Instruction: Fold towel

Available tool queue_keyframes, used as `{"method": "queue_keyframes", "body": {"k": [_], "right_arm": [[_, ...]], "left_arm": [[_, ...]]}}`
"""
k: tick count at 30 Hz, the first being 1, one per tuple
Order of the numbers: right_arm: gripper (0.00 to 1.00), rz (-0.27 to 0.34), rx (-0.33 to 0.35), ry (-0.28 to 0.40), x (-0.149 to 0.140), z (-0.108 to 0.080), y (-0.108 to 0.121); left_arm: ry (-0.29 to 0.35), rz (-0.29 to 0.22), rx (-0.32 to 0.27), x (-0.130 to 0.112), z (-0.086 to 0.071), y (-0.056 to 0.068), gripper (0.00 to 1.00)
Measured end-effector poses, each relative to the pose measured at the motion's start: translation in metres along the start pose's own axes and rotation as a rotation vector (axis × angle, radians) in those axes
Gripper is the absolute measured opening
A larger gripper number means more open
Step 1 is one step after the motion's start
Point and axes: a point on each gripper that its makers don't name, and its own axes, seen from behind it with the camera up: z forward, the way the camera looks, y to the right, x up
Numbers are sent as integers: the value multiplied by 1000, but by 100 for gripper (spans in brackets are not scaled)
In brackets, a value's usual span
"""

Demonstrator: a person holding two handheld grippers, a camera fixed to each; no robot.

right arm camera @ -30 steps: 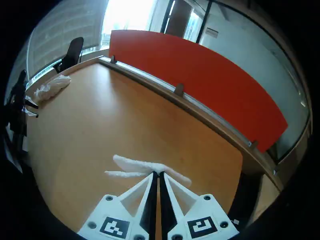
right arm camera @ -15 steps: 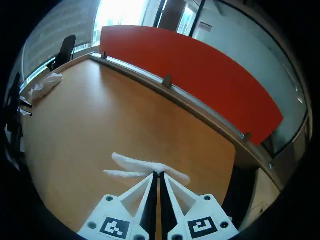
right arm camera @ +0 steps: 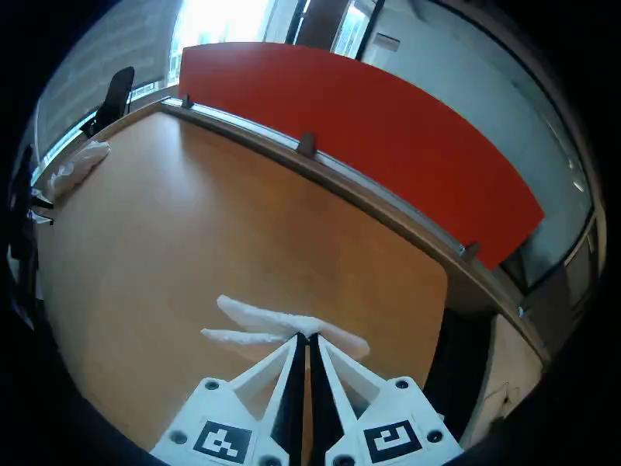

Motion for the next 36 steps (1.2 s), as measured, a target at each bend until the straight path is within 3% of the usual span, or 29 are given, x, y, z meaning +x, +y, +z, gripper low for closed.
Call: {"method": "queue_keyframes", "body": {"k": [21, 36], "right_arm": [[4, 14, 9, -24, -27, -2, 3], [4, 23, 7, -126, -96, -12, -1]], "left_arm": [[-1, 15, 0, 4, 1, 5, 98], [0, 34, -5, 7, 2, 6, 98]]}}
